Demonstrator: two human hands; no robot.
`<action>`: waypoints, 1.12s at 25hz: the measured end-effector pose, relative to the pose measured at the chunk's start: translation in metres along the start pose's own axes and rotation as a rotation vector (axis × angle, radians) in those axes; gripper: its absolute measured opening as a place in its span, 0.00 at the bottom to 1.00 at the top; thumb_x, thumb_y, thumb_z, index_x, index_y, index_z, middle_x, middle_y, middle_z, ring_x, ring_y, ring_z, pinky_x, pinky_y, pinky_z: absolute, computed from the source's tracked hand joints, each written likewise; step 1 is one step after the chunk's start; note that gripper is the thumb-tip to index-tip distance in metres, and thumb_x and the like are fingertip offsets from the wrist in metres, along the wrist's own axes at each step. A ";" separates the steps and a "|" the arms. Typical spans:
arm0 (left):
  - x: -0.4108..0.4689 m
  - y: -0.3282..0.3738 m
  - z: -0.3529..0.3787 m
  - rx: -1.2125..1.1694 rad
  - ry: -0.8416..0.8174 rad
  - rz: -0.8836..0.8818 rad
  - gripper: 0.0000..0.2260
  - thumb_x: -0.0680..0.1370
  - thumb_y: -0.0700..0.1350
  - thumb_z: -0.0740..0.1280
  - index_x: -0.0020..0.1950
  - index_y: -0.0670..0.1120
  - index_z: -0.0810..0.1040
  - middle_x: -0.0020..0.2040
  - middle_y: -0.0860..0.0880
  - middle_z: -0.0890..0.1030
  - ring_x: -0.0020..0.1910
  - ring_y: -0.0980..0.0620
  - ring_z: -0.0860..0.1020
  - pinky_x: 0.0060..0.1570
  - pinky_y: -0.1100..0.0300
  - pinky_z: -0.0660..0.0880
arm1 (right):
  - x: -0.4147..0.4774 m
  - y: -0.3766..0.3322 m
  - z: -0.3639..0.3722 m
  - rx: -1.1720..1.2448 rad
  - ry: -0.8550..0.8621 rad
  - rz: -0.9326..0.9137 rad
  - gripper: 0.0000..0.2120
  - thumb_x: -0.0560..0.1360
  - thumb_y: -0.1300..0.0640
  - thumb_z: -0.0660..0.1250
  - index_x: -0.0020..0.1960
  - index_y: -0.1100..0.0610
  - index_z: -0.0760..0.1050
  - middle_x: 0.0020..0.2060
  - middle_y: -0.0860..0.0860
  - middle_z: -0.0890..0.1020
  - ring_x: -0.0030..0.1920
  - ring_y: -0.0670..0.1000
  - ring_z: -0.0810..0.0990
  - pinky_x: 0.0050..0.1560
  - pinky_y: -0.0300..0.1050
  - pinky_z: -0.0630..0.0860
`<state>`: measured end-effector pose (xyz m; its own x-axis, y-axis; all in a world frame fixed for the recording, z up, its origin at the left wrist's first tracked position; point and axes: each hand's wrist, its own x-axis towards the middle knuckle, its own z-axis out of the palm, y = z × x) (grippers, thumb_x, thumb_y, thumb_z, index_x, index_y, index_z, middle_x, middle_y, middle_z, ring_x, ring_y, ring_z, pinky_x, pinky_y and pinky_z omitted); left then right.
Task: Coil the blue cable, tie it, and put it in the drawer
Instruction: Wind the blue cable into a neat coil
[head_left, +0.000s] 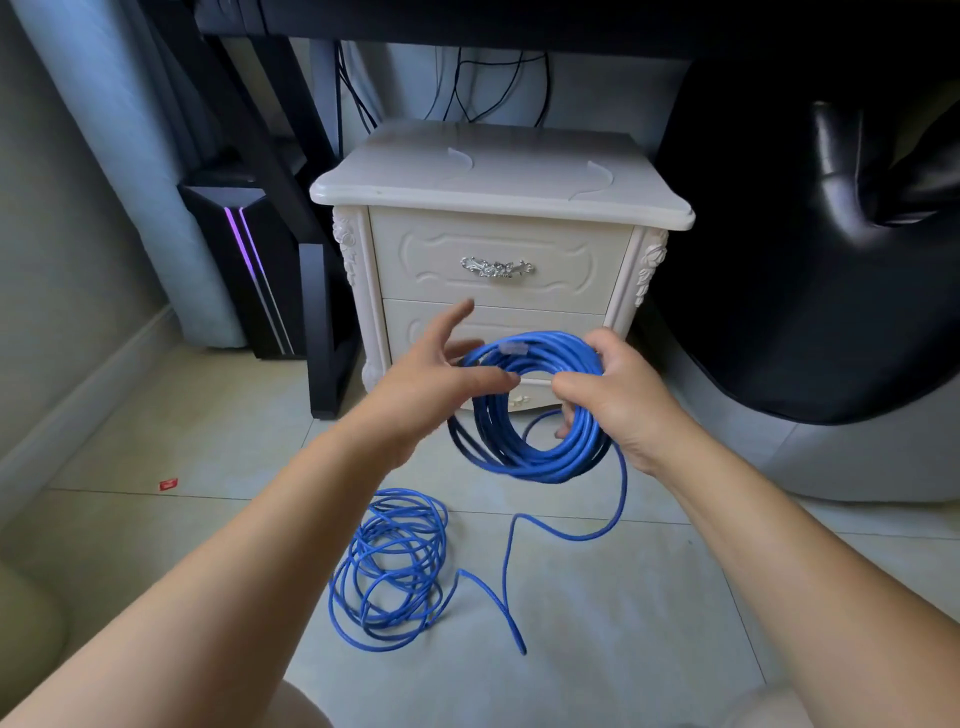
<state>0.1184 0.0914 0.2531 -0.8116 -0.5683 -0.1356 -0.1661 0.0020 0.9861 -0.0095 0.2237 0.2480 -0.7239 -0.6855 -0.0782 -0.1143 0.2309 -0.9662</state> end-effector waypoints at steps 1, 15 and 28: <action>-0.001 0.002 0.000 0.150 -0.009 0.117 0.40 0.67 0.39 0.77 0.74 0.60 0.65 0.67 0.52 0.75 0.65 0.58 0.74 0.59 0.71 0.71 | -0.002 -0.001 0.000 -0.121 -0.024 -0.031 0.11 0.69 0.64 0.69 0.45 0.57 0.68 0.31 0.53 0.73 0.26 0.51 0.73 0.35 0.56 0.82; 0.002 0.002 0.013 0.517 0.203 0.250 0.04 0.72 0.40 0.69 0.43 0.48 0.76 0.33 0.52 0.77 0.37 0.45 0.79 0.40 0.55 0.74 | -0.007 -0.010 0.000 -0.310 -0.211 -0.124 0.18 0.67 0.52 0.75 0.52 0.48 0.71 0.43 0.49 0.84 0.40 0.50 0.85 0.44 0.48 0.80; 0.000 -0.003 0.022 -0.323 0.496 -0.022 0.06 0.77 0.40 0.68 0.43 0.48 0.75 0.30 0.50 0.72 0.28 0.54 0.71 0.35 0.60 0.73 | -0.012 0.016 0.038 0.339 -0.062 0.037 0.22 0.61 0.55 0.75 0.52 0.54 0.71 0.43 0.50 0.85 0.51 0.54 0.84 0.64 0.54 0.74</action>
<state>0.1067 0.1096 0.2481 -0.4385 -0.8822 -0.1717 0.0625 -0.2205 0.9734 0.0234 0.2096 0.2244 -0.6796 -0.7239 -0.1190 0.1511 0.0206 -0.9883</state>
